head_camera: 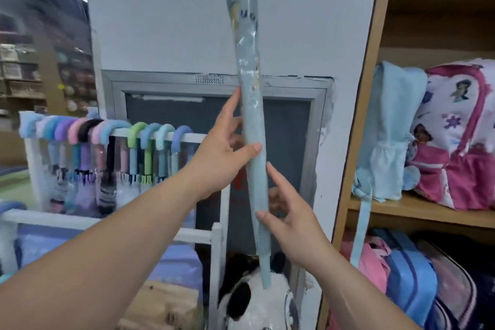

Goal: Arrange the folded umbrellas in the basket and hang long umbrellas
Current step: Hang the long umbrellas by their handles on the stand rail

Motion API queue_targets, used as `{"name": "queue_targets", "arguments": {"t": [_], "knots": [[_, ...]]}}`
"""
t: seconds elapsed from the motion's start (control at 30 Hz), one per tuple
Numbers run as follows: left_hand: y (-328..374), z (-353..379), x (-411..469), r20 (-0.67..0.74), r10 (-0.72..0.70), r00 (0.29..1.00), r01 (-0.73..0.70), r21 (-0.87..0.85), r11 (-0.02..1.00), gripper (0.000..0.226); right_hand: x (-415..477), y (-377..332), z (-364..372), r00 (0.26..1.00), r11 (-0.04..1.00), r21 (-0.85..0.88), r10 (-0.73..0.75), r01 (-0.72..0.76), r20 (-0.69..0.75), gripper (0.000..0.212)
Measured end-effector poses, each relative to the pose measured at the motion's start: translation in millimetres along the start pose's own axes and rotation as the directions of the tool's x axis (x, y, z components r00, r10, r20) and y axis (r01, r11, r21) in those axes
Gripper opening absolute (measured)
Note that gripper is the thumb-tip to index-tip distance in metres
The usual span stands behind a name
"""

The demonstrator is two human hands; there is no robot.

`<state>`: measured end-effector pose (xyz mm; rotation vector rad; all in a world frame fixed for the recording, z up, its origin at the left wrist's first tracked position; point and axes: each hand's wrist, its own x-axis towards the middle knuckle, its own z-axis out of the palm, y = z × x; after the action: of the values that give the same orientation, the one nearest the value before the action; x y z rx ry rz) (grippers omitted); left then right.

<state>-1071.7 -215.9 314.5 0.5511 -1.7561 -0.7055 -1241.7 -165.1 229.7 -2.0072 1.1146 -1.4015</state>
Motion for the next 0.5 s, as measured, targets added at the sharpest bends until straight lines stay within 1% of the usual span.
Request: {"name": "queue_targets", "arguments": {"t": [0.07, 0.13, 0.23, 0.3, 0.4, 0.5], "knots": [[-4, -30, 6, 0.119, 0.045, 0.992, -0.056, 0.092, 0.994, 0.095, 24, -16, 23, 0.995, 0.999, -0.006, -0.041, 0.04, -0.094, 0.079], [-10, -57, 12, 0.175, 0.051, 0.983, -0.077, 0.145, 0.986, 0.091, 49, -33, 41, 0.982, 0.997, -0.015, -0.075, 0.074, -0.172, 0.08], [-17, -86, 22, 0.2, 0.022, 0.98, -0.042, 0.095, 0.995, 0.082, 85, -60, 55, 0.964, 0.994, -0.006, -0.109, 0.111, -0.242, 0.079], [-19, -99, 32, 0.206, 0.035, 0.978, -0.051, 0.071, 0.996, 0.081, 107, -73, 60, 0.956, 0.991, -0.044, -0.131, 0.123, -0.264, 0.079], [-20, -115, 52, 0.205, 0.055, 0.977, -0.068, 0.056, 0.996, 0.081, 137, -86, 66, 0.954, 0.99, -0.103, -0.123, 0.098, -0.275, 0.082], [-16, -127, 78, 0.195, 0.038, 0.98, -0.036, -0.014, 0.999, 0.08, 165, -93, 65, 0.961, 0.99, -0.122, -0.1, 0.07, -0.259, 0.084]]}}
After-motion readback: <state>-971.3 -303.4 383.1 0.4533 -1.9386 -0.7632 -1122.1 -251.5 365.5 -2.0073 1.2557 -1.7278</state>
